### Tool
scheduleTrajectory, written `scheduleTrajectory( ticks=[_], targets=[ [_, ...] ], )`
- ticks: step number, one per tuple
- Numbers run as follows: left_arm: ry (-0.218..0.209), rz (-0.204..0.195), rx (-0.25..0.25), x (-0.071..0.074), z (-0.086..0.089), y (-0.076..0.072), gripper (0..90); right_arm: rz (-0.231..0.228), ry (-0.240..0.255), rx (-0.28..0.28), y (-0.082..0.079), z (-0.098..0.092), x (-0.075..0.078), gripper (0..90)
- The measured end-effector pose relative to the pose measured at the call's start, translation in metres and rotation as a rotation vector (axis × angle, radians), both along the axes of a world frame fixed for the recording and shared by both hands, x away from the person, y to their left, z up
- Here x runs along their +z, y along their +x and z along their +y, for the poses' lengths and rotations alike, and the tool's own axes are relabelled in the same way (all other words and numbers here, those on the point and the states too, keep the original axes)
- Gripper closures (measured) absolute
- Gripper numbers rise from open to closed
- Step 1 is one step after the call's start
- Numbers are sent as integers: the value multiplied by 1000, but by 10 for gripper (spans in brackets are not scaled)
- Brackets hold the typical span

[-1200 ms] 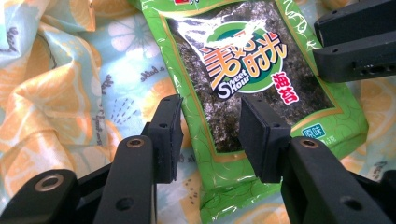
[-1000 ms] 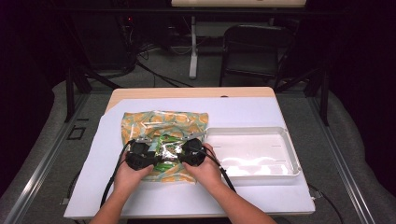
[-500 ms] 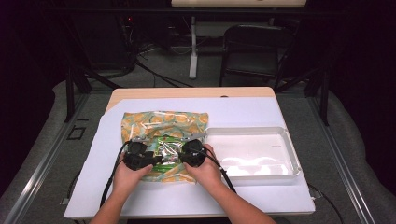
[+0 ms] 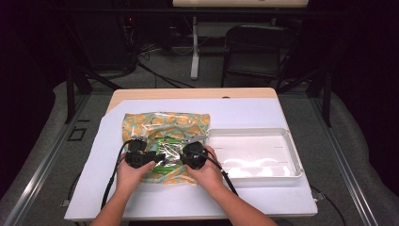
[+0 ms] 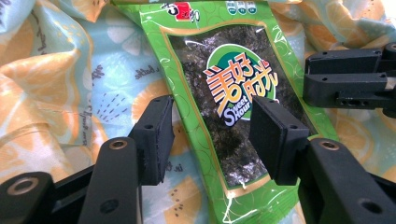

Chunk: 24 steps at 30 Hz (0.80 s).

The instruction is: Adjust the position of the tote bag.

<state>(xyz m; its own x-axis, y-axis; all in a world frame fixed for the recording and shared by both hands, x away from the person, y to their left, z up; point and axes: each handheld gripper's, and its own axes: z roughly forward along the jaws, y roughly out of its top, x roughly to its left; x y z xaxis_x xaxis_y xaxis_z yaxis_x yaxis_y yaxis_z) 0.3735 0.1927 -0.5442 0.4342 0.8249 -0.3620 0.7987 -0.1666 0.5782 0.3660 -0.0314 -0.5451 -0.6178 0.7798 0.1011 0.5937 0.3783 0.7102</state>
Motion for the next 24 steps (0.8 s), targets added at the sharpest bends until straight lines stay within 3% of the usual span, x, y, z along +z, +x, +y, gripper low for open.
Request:
scheduleTrajectory(
  ticks=[3,4,6,8,10,18,24],
  targets=[
    [-16,19,-1,-1,1,2,481,-7,1,-1,-1,0,-1,766],
    [-28,29,10,-3,0,2,470,-20,28,-15,-2,1,-3,768],
    [-25,39,3,-3,0,3,465,-15,4,-6,-2,1,-1,771],
    [-21,47,0,-5,-1,4,459,-31,14,-12,-3,2,-3,773],
    [-21,51,-1,-5,-1,4,454,-24,-6,-5,-3,1,-1,773],
    [-59,45,4,-8,-3,6,408,-24,12,-11,-3,0,-3,776],
    [-70,57,13,-7,-1,7,441,-24,18,-12,-4,-1,-3,778]
  ],
)
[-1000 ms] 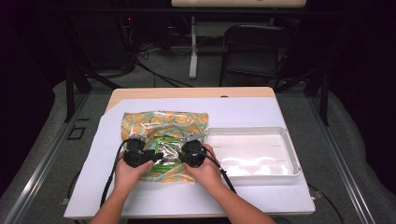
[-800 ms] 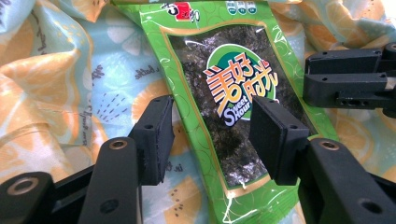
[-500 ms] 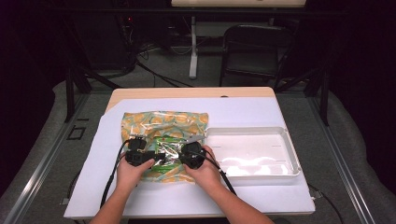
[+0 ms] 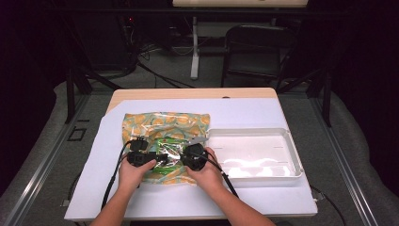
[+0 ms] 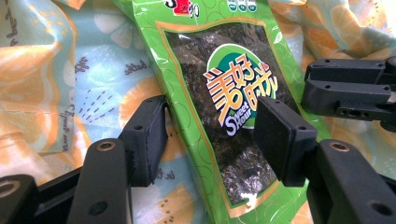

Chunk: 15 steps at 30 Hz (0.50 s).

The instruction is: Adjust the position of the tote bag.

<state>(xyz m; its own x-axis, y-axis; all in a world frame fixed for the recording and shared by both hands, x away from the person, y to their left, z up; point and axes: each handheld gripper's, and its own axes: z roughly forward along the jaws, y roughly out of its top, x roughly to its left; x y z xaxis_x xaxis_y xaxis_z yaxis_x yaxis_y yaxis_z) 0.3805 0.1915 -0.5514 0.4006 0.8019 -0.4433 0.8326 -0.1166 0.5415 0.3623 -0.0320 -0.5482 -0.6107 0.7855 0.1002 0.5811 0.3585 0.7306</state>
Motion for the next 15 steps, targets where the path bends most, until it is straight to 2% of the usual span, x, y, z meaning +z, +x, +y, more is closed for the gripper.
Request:
scheduleTrajectory(
  ticks=[5,15],
  targets=[
    [-13,-2,-3,3,2,0,461,-2,-1,-3,0,0,0,778],
    [-87,-16,7,10,5,-2,465,4,-9,-8,0,-2,0,783]
  ],
)
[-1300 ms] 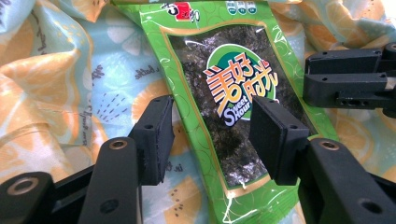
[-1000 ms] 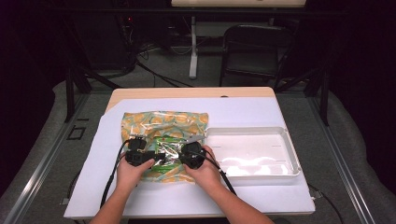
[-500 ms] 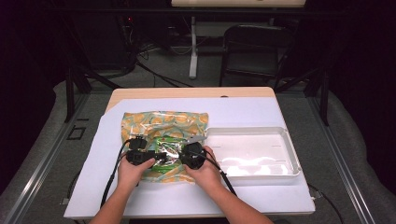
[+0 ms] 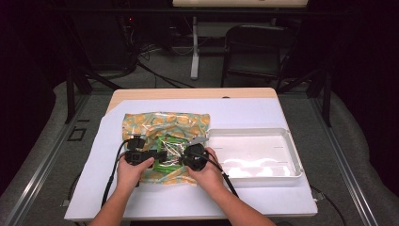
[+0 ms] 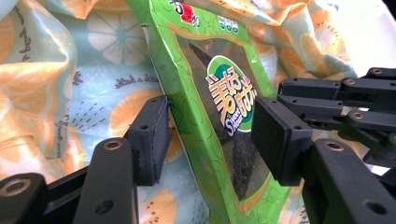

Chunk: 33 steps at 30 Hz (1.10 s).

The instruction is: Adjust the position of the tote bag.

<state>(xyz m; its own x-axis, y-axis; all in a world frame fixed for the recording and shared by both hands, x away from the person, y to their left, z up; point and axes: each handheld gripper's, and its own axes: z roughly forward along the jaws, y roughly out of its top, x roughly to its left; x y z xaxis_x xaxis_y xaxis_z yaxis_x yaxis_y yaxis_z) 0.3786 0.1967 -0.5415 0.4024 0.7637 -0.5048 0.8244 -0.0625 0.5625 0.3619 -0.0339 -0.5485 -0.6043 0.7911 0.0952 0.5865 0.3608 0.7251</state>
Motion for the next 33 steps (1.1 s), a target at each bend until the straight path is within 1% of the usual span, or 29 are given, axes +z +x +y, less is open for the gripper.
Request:
scheduleTrajectory(
  ticks=[4,7,9,10,12,13,14,15,17,18,26,30,31,33],
  targets=[
    [-19,6,3,0,1,1,454,-4,-2,-1,-1,0,0,789],
    [-36,23,0,-3,0,2,455,-3,-2,-2,-1,0,0,790],
    [-31,29,-7,-4,0,3,455,-3,-3,-2,-1,-1,0,790],
    [-36,34,-9,-5,-1,3,454,-3,-2,-3,-1,-1,0,791],
    [-39,32,-11,-6,-2,4,455,-3,-2,-3,-1,-1,0,790],
    [-47,36,-10,-6,-2,5,457,-14,22,-17,-1,1,-2,791],
    [-47,36,-10,-6,-2,5,463,-14,22,-17,-1,1,-2,791],
    [-58,39,-4,-7,-2,5,469,-3,-3,-3,-1,-1,0,791],
    [-59,41,-7,-7,-2,6,478,-4,-2,-3,-1,-1,-1,791],
    [-68,42,-3,-7,-2,6,482,-4,-3,-4,-1,-1,-1,791],
    [-65,23,-4,-4,-2,4,538,-7,-1,-4,-1,-2,-1,788],
    [-77,18,0,-2,-2,2,565,-8,-3,-3,-1,-2,-1,791],
    [-77,7,-2,-1,-2,2,578,-9,-5,-6,-2,-2,-1,792],
    [-78,4,-3,-1,-3,1,583,-9,-2,-6,-2,-2,-2,793]
  ],
)
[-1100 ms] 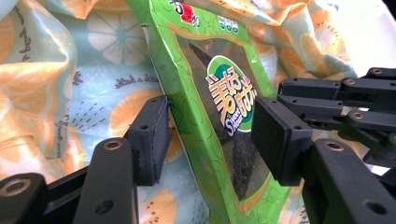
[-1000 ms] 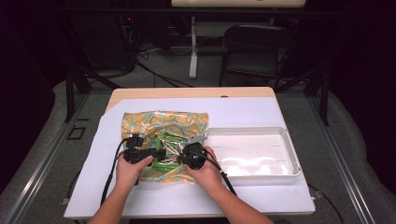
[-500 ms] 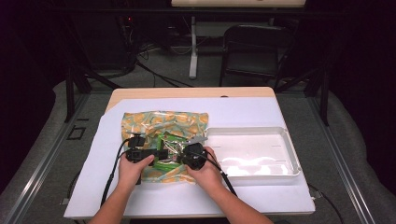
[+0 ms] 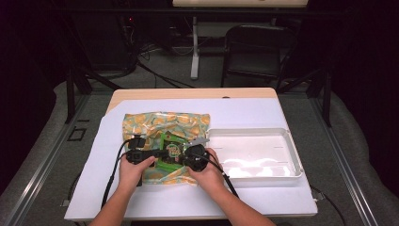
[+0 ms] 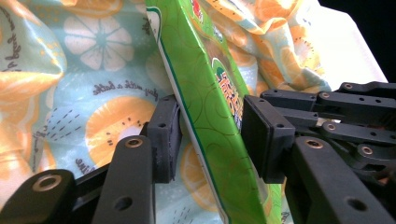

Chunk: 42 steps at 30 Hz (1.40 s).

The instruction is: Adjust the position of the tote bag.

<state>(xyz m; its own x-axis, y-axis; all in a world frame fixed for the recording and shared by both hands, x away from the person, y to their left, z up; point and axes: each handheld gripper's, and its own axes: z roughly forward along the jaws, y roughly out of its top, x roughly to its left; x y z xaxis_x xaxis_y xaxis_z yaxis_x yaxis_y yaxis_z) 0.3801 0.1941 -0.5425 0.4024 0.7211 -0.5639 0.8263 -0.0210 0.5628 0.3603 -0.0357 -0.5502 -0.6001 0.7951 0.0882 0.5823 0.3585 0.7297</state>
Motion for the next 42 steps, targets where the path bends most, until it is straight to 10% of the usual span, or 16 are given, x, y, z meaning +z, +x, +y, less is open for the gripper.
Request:
scheduleTrajectory(
  ticks=[42],
  targets=[
    [-16,-33,36,7,-4,-9,673,-18,28,26,-5,-3,6,722]
  ],
)
